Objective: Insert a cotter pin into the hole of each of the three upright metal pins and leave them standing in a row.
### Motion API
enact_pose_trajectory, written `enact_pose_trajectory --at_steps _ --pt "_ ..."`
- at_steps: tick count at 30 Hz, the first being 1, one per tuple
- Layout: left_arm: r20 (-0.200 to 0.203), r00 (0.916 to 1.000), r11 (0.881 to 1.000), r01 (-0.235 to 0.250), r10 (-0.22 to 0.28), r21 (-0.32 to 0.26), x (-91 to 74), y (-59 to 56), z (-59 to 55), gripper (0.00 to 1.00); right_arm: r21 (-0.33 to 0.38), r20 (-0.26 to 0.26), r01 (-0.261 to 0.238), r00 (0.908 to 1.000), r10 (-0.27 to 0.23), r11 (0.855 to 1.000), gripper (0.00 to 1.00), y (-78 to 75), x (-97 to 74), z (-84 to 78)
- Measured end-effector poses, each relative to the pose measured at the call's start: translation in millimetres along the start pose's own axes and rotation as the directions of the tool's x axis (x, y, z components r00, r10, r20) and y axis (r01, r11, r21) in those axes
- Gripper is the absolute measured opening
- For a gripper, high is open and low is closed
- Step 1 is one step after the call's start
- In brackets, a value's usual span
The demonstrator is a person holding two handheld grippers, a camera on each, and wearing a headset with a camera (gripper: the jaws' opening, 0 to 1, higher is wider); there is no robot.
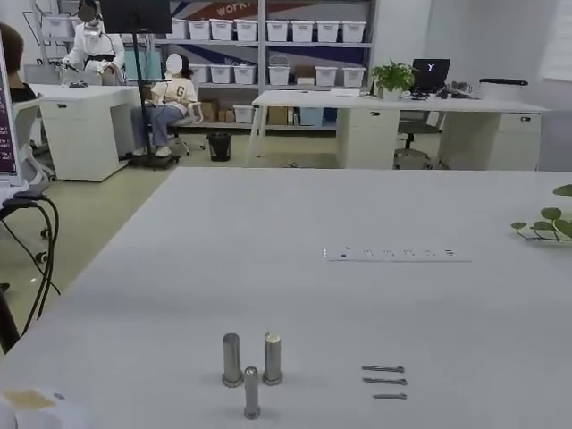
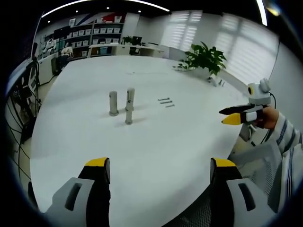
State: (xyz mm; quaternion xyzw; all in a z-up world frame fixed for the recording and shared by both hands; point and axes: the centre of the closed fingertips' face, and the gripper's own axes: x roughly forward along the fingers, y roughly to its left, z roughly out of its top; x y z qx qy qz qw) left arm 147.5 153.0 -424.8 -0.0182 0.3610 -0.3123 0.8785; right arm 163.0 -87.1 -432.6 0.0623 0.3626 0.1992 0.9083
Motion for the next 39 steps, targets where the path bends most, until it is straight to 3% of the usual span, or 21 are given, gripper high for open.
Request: enact_pose_trajectory --at_steps 10,23,26,29,33,39 --pt "-0.017 0.9996 1.0 0.023 -0.023 0.008 3.1 -6.6 -3.3 0.85 0.021 0.009 0.019 0.9998 -0.019 1.0 0.84 -2.8 -4.3 -2.0" --pt "0.023 0.9997 0.999 0.002 -0.003 0.054 -1.2 0.3 9.7 0.82 -0.009 0.022 0.012 0.9997 -0.011 1.0 0.83 4.5 -8.9 5.5" --pt "-0.004 1.0 0.989 0.002 -0.002 0.147 -1.6 5.6 13.4 0.81 -0.011 0.018 0.015 0.9997 -0.015 1.0 0.83 4.4 -10.2 4.8" --pt "0.003 0.9995 0.973 -0.032 0.032 0.229 -3.2 16.0 24.8 0.76 -0.021 0.007 0.01 0.9999 -0.009 1.0 0.83 5.0 -12.0 3.9" --pt "0.021 0.9994 0.973 -0.03 0.025 0.231 -1.0 21.4 37.2 0.75 -0.027 0.007 0.01 0.9999 -0.01 1.0 0.83 5.9 -13.7 5.1" --pt "0.04 0.9992 0.956 -0.015 0.004 0.291 6.2 23.4 53.8 0.71 -0.035 0.0 0.015 0.9999 -0.015 0.999 0.83 7.0 -16.6 4.4"
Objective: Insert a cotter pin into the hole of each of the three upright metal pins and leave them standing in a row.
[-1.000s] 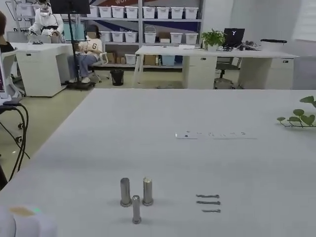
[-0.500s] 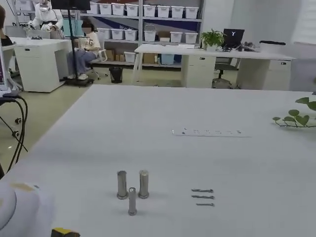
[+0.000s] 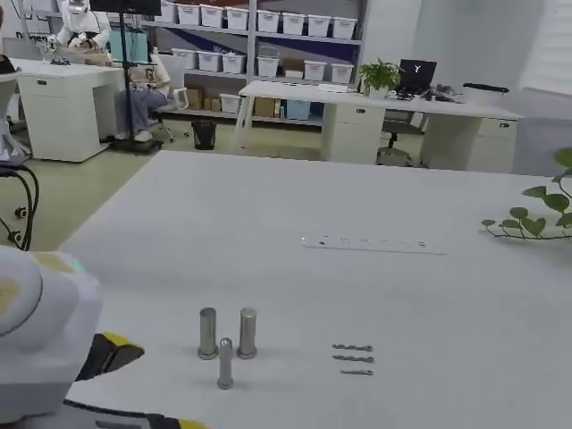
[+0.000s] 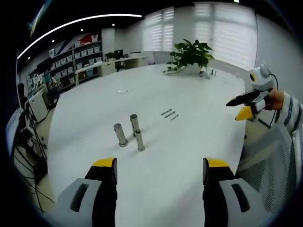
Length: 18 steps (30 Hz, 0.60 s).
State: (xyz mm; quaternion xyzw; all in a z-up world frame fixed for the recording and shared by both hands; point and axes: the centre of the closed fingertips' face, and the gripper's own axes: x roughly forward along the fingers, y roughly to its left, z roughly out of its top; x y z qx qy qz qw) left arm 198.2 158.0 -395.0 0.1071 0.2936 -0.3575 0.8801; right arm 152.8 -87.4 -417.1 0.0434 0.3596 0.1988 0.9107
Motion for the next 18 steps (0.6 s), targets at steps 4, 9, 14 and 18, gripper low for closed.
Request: enact_pose_trajectory --at_steps 4,9,14,18 --pt "0.014 0.9999 1.0 0.007 -0.007 0.03 6.5 3.1 6.3 0.66 0.007 0.001 0.008 1.0 -0.008 1.0 0.83 -1.1 -1.1 -0.2" --pt "0.009 0.9996 0.997 0.024 -0.025 0.073 14.5 7.2 10.5 0.61 0.011 -0.003 0.011 0.9999 -0.011 1.0 0.83 -2.0 -0.7 -0.4" --pt "0.017 0.9994 0.996 0.029 -0.031 0.089 23.1 16.7 14.7 0.53 0.003 -0.028 0.011 0.9995 -0.011 1.0 0.83 -1.8 2.3 -3.6" --pt "0.012 0.9993 0.995 0.033 -0.035 0.096 32.9 24.4 15.1 0.45 -0.013 -0.043 0.021 0.9988 -0.022 1.0 0.83 -3.2 2.9 -4.3"
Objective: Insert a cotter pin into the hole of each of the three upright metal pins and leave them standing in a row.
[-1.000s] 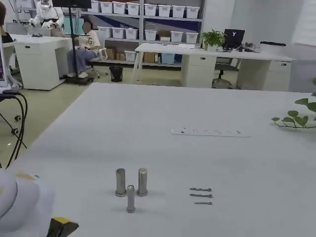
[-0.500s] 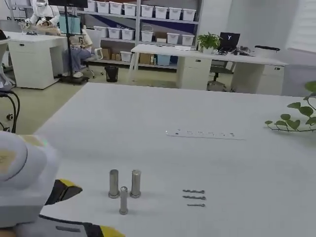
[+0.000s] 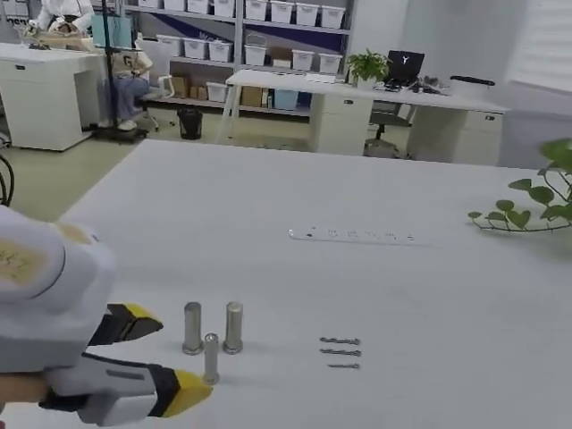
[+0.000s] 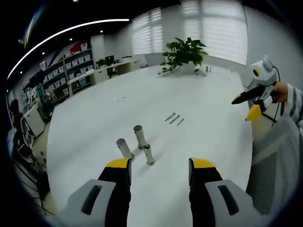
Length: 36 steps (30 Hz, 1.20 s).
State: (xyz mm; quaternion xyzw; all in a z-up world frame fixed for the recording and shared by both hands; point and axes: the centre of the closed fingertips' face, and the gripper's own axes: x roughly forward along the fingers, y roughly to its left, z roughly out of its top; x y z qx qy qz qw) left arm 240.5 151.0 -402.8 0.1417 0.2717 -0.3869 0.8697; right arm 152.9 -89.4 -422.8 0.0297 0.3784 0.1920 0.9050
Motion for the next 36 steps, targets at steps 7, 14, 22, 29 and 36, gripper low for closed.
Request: enact_pose_trajectory --at_steps 7,14,22,29,36 --pt "0.011 0.9999 1.0 0.005 -0.005 -0.015 16.2 10.3 1.6 0.36 0.008 -0.013 0.006 0.9999 -0.006 1.0 0.82 -4.2 1.6 -1.3" --pt "0.028 0.9995 1.0 0.014 -0.013 -0.017 30.1 14.7 3.8 0.32 0.029 0.007 0.002 1.0 -0.002 1.0 0.82 -2.9 2.2 -0.3" --pt "0.008 1.0 1.0 -0.004 0.004 0.003 42.2 23.2 -1.2 0.21 0.032 0.002 0.009 1.0 -0.009 0.999 0.82 -3.5 2.5 -2.6" --pt "-0.001 1.0 1.0 0.01 -0.01 -0.006 52.3 24.8 -7.8 0.16 0.028 -0.007 0.009 0.9999 -0.009 1.0 0.81 -2.0 3.4 -4.2" --pt "-0.019 0.9994 0.999 0.03 -0.03 -0.026 62.9 21.3 -14.5 0.17 0.027 -0.008 0.009 0.9999 -0.009 1.0 0.81 0.5 4.0 -3.6"
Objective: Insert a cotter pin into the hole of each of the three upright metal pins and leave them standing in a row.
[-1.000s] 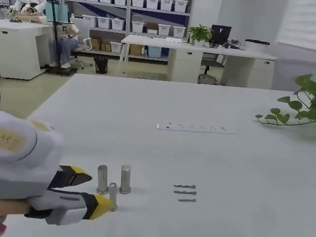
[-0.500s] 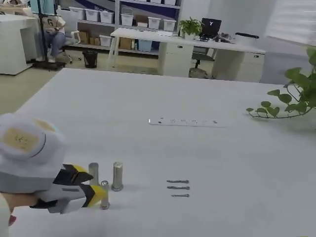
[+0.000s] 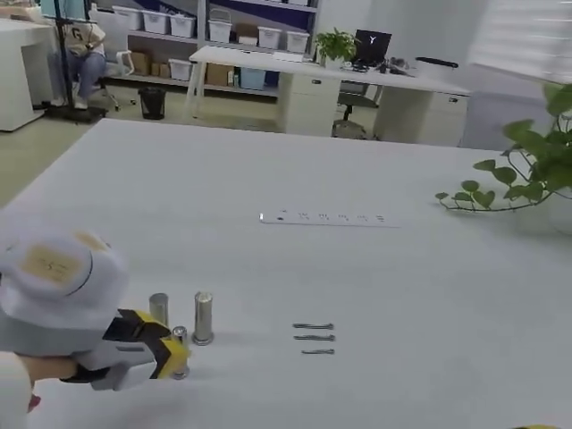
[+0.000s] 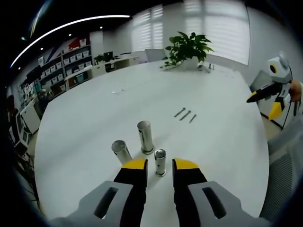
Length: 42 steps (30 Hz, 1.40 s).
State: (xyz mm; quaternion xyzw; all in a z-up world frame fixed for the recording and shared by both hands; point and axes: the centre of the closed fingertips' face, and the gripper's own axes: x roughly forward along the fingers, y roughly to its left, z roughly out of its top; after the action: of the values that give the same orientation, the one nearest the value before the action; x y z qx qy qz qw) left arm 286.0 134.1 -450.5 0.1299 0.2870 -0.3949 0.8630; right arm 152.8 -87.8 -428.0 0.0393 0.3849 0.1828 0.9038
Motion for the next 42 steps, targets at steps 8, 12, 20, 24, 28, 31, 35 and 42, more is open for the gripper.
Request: enact_pose_trajectory --at_steps 8,12,20,24,28,31,35,42 --pt "0.016 0.9999 0.999 0.008 -0.007 -0.044 9.8 0.0 1.7 0.17 0.006 0.001 -0.006 1.0 0.006 1.0 0.81 1.3 0.3 0.0" --pt "-0.002 1.0 0.999 0.001 -0.001 -0.046 13.9 -1.5 -1.8 0.15 0.008 0.005 -0.009 0.9999 0.009 1.0 0.81 2.2 0.2 1.3" --pt "-0.005 0.9998 0.998 -0.021 0.021 -0.051 19.4 0.0 -6.4 0.06 0.009 -0.001 -0.009 1.0 0.009 1.0 0.81 0.3 -1.7 -1.0" --pt "0.001 0.9998 0.999 -0.02 0.02 -0.037 20.1 0.3 -7.2 0.06 0.011 0.003 -0.008 1.0 0.007 1.0 0.81 -0.1 -3.1 -1.0" --pt "0.005 1.0 0.999 -0.001 0.001 -0.043 19.6 -1.2 -8.0 0.06 0.004 -0.001 -0.011 0.9999 0.011 1.0 0.81 1.2 -2.7 -2.1" --pt "0.007 1.0 0.999 -0.004 0.005 -0.038 18.8 -0.9 -8.4 0.05 0.003 0.004 -0.017 0.9999 0.017 1.0 0.81 3.0 -2.1 -1.0" --pt "0.001 1.0 0.995 0.008 -0.008 -0.096 16.1 -4.9 -10.5 0.05 -0.001 0.009 -0.022 0.9997 0.022 1.0 0.81 5.5 -1.7 0.2" --pt "-0.005 0.9998 1.0 -0.019 0.019 0.012 4.3 -7.8 -8.3 0.05 -0.008 0.009 -0.025 0.9996 0.025 1.0 0.81 6.4 -2.0 -1.9"
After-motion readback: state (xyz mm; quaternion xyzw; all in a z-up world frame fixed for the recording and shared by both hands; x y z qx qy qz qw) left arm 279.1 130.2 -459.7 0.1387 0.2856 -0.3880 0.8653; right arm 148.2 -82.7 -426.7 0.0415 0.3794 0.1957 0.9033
